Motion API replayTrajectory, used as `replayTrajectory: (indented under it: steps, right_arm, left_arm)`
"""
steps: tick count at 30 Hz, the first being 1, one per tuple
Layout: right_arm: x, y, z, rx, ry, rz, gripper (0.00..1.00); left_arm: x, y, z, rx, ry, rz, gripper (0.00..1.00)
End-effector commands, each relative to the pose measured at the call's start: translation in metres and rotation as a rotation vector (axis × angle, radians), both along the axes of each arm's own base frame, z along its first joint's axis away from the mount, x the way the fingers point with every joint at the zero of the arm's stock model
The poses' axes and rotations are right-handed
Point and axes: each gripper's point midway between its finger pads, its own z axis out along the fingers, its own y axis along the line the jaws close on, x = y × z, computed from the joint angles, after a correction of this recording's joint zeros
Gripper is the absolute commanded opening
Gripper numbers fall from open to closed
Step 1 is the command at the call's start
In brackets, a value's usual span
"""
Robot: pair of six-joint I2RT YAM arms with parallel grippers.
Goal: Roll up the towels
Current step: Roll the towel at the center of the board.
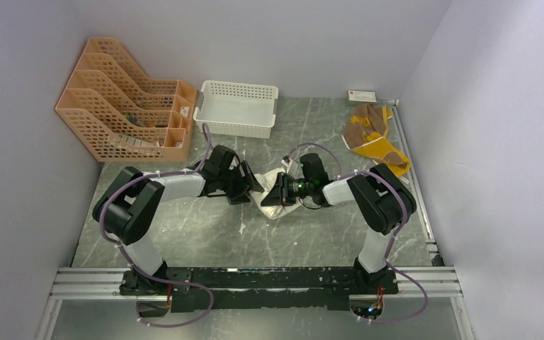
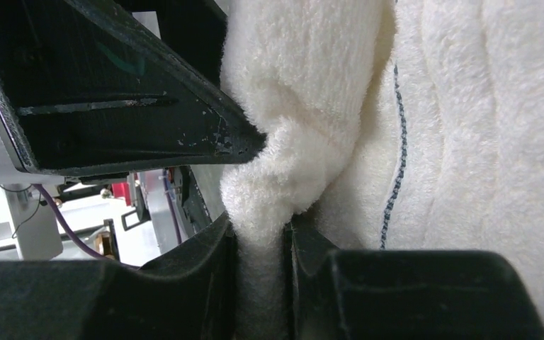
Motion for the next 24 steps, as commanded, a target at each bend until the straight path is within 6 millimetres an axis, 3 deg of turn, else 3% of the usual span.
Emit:
replayTrajectory:
  steps: [1,4,7,14,16,20,24]
  right_arm:
    - [-0.002,0.002,0.008,0.031,-0.018,0.021,0.22]
    - [-0.002,0.001,0.006,0.017,-0.022,0.027,0.24]
    - [0.007,-0.006,0.002,-0.071,-0.070,0.019,0.34]
    - [0.038,-0.049,-0.005,-0.690,-0.398,0.010,0.73]
    - [0.044,-0.059,0.003,-0.816,-0.490,0.006,0.74]
    - [0.045,-0.067,0.024,-0.900,-0.636,-0.005,0.75]
    - [0.033,-0.060,0.036,-0.912,-0.747,0.033,0.75]
  left_arm:
    - [0.005,-0.017,-0.003,-0.073,-0.001,0.015,0.78]
    - [0.008,-0.018,-0.011,-0.050,0.001,0.018,0.72]
    - [0.010,-0.014,-0.016,-0.011,-0.003,0.023,0.63]
    - [0.014,0.001,-0.019,0.092,-0.031,0.028,0.42]
    - [0.016,0.004,-0.019,0.113,-0.038,0.026,0.41]
    - [0.017,0.005,-0.018,0.137,-0.042,0.008,0.41]
    - [0.016,0.003,-0.022,0.139,-0.028,-0.009,0.41]
